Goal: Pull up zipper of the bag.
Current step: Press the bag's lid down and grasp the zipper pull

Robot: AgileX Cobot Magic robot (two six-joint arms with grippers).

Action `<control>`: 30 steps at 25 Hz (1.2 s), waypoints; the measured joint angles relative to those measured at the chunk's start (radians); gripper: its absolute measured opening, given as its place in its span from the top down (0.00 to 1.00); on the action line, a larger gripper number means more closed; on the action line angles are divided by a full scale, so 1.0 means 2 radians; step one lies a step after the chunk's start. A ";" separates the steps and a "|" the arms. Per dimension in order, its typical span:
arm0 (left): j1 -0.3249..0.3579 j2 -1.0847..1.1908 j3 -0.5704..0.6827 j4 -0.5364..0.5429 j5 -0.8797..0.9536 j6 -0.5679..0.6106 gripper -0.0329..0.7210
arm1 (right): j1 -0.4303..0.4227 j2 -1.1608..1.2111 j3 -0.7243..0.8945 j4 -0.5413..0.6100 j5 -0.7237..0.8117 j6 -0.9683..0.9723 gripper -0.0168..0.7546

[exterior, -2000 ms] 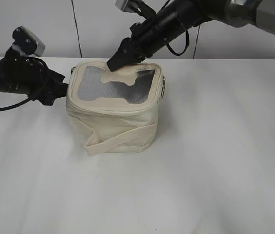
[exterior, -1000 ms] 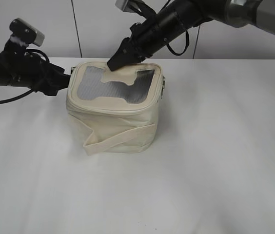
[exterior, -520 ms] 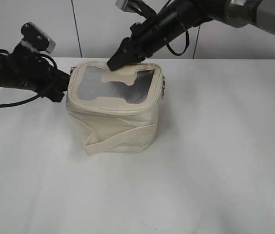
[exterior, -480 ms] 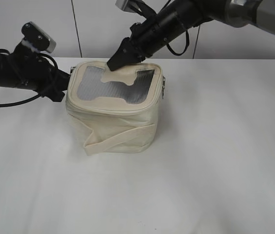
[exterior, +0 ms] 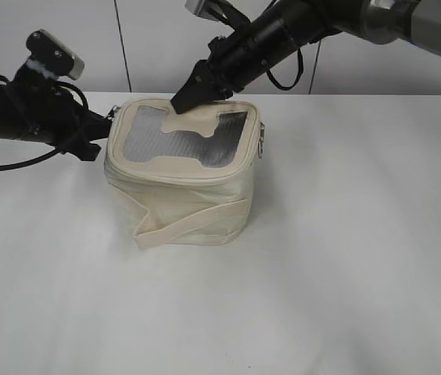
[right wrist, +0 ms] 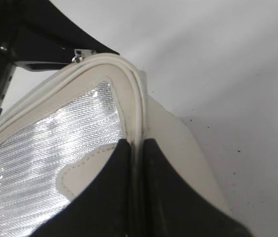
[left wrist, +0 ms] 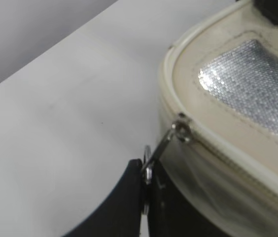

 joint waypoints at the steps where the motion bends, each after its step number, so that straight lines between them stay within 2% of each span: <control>1: 0.000 -0.011 0.008 0.000 -0.004 -0.004 0.94 | 0.000 0.000 0.000 0.000 0.000 0.002 0.91; 10: -0.001 -0.137 0.108 -0.003 -0.018 -0.039 0.94 | 0.001 0.000 0.000 0.004 0.003 0.027 0.91; 17: -0.001 -0.189 0.179 -0.007 -0.028 -0.054 0.94 | 0.006 0.001 0.000 0.010 0.007 0.046 0.91; 22: -0.003 -0.215 0.208 -0.009 -0.029 -0.075 0.94 | 0.006 0.001 0.000 0.011 0.007 0.061 0.91; 25: -0.003 -0.233 0.219 0.021 -0.015 -0.128 0.94 | 0.006 0.001 0.000 0.011 0.007 0.066 0.91; 27: -0.003 -0.243 0.225 0.062 0.003 -0.172 0.94 | 0.006 0.001 0.000 0.009 0.004 0.070 0.91; 30: -0.022 -0.245 0.229 0.115 0.017 -0.223 0.94 | 0.006 0.001 0.000 0.008 0.002 0.074 0.91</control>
